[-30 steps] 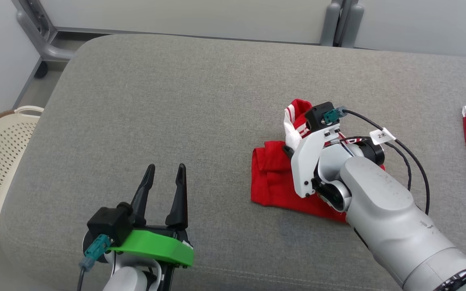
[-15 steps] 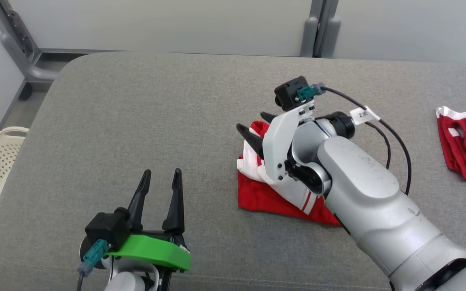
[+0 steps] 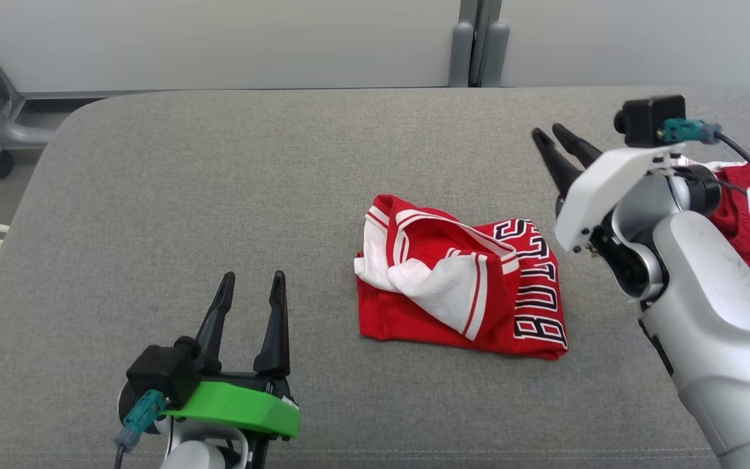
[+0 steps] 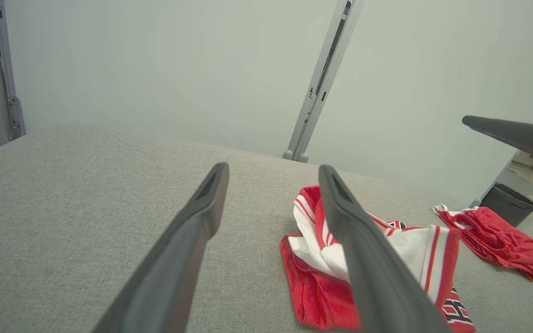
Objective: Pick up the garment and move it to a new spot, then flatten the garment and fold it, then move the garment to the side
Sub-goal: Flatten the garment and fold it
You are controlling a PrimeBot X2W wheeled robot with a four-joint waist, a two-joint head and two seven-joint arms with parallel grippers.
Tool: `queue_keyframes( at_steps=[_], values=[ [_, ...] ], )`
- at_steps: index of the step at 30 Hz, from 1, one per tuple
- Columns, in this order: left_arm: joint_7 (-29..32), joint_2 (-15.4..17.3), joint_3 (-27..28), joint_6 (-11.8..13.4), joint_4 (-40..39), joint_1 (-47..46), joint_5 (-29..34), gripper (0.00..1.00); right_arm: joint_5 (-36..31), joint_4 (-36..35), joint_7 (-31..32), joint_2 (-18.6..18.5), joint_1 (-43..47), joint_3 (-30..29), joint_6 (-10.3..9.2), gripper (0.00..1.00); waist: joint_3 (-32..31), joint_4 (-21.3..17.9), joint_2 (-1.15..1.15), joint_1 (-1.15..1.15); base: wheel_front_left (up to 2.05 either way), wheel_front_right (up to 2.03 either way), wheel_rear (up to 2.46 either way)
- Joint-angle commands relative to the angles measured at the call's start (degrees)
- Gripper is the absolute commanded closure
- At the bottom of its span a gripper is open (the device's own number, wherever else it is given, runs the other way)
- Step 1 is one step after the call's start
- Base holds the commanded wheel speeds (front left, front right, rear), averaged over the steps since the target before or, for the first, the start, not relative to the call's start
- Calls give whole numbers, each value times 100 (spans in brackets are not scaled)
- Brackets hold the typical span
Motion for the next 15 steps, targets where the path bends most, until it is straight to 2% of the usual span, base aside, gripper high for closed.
queue_keyframes(
  at_steps=[1,7,11,15],
  values=[
    [3,57,11,31,-33,37,36,0,-4,-38,-39,-41,164,-54,-2,100,62,-26,0,0,0,0,0],
    [60,108,5,73,-180,-60,64,0,100,-301,-230,-230,1069,-439,-2,100,298,12,0,0,0,0,0],
    [107,143,-3,99,-247,-160,70,0,70,-9,-509,-132,1527,-564,-2,100,510,128,0,0,0,0,0],
    [120,170,-14,92,-291,-249,87,0,19,245,-737,-47,1513,-415,-2,100,650,244,0,0,0,0,0]
  ],
)
